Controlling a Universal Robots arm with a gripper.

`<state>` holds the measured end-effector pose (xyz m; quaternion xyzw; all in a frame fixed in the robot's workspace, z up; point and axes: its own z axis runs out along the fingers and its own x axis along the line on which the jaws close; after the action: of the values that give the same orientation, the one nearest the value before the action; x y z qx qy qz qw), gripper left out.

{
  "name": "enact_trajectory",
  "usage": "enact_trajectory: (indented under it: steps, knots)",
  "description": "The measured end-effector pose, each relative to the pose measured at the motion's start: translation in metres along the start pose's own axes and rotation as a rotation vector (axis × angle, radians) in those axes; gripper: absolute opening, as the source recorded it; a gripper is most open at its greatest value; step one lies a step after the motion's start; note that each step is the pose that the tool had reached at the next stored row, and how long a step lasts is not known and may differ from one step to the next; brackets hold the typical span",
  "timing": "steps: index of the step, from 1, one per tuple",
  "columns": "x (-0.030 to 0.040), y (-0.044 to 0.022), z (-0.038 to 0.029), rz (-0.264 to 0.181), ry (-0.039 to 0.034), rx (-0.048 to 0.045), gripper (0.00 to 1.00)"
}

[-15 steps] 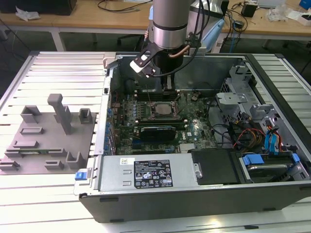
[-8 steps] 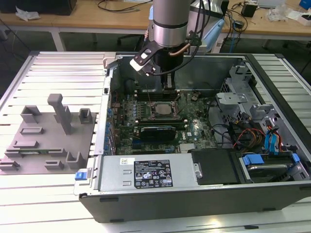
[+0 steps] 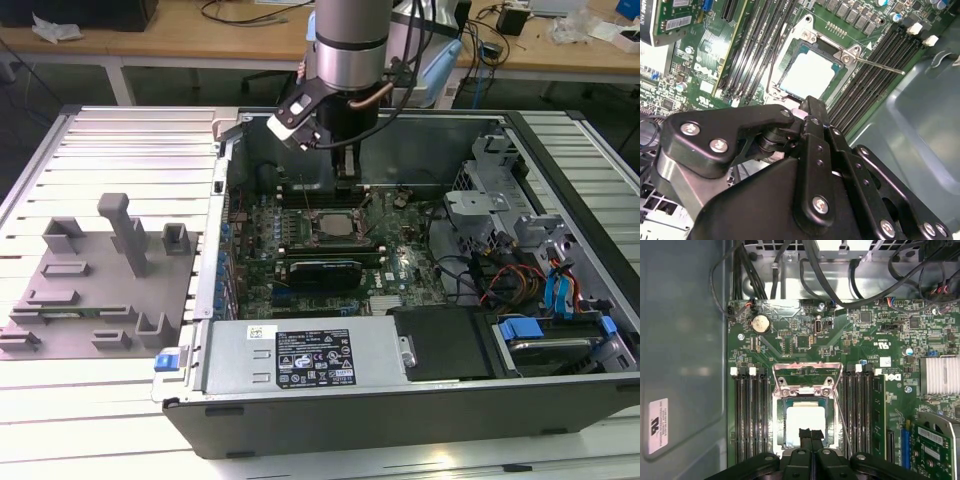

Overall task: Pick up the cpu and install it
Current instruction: 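Close the cpu cover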

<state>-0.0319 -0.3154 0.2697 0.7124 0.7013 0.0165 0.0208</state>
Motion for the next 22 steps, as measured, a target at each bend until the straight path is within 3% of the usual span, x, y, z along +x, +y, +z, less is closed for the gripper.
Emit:
enact_trajectory:
  steps: [3, 5, 8, 15, 22]
  knots:
    - [0.0000, 0.0002, -0.0035, 0.000, 0.0003, -0.0002, 0.11]
    - [0.0001, 0.0065, -0.0049, 0.000, -0.0001, 0.0000, 0.11]
    - [0.0000, 0.0069, -0.0130, 0.000, 0.0000, 0.0000, 0.11]
    - [0.0000, 0.0085, -0.0139, 0.000, 0.0000, 0.0001, 0.11]
    - [0.0003, 0.0227, -0.0131, 0.000, 0.0001, 0.0000, 0.11]
